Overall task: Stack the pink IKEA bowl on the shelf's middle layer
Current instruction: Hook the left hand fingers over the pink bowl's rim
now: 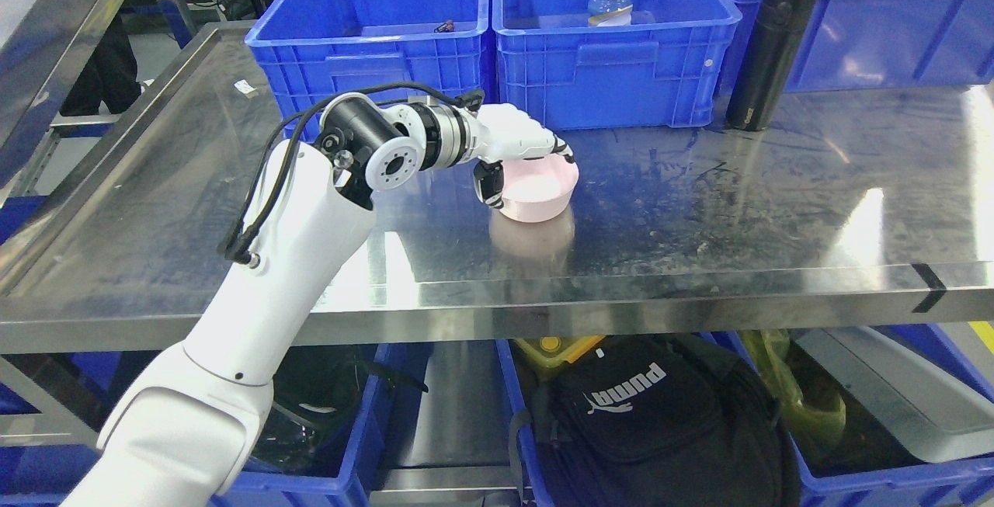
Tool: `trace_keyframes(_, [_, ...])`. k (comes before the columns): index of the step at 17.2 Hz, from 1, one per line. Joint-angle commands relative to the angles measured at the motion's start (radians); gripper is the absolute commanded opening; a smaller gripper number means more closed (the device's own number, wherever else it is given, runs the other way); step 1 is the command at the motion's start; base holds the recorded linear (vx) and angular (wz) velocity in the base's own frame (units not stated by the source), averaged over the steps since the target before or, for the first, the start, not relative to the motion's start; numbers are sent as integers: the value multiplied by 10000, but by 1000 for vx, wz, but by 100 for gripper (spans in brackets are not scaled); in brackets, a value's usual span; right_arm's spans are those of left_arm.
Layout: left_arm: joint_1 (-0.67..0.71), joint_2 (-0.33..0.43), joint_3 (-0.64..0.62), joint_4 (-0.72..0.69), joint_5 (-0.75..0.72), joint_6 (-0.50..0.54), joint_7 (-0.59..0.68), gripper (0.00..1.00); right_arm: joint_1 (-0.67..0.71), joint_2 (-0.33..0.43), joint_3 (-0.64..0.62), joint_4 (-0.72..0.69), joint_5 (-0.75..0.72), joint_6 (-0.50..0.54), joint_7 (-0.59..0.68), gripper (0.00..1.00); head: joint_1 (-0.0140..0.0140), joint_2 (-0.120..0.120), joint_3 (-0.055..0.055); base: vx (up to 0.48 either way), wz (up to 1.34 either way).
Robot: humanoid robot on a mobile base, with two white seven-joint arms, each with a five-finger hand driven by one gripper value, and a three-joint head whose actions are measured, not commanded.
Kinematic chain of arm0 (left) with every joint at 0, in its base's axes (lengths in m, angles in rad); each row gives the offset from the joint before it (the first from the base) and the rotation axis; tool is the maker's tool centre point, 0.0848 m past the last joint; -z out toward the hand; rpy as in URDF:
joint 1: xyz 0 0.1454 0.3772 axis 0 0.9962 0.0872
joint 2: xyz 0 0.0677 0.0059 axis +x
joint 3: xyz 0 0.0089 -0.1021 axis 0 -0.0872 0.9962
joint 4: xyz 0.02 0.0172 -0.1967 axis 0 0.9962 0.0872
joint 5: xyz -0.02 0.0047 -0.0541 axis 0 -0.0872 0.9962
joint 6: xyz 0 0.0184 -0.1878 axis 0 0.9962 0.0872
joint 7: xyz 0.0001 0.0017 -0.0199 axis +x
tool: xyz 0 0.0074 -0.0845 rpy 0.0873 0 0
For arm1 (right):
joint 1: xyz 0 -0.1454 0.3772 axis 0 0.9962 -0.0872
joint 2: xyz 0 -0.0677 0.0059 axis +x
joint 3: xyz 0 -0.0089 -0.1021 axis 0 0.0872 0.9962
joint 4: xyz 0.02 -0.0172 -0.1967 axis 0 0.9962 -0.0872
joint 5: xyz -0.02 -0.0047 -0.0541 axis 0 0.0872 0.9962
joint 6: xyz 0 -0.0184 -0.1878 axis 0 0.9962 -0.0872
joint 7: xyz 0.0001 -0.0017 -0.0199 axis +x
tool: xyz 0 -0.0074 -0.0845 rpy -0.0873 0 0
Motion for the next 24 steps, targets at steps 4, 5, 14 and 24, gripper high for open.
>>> trace_keyframes(4, [-442, -926, -476, 2201, -117, 5, -148, 84, 215, -175, 0, -175, 0, 4, 8, 100, 0, 0, 0, 0, 0])
trace_keyframes(5, [-442, -941, -476, 2400, -117, -25, -133, 84, 215, -175, 0, -175, 0, 4, 8, 100, 0, 0, 0, 0, 0])
trace_keyframes(14, [-718, -1095, -94, 2281, -25, -87, -301, 85, 215, -175, 0, -175, 0, 4, 8, 100, 0, 0, 0, 0, 0])
trace_keyframes(24, [-657, 8, 153, 992, 21, -72, -716, 86, 215, -175, 0, -175, 0, 4, 8, 100, 0, 0, 0, 0, 0])
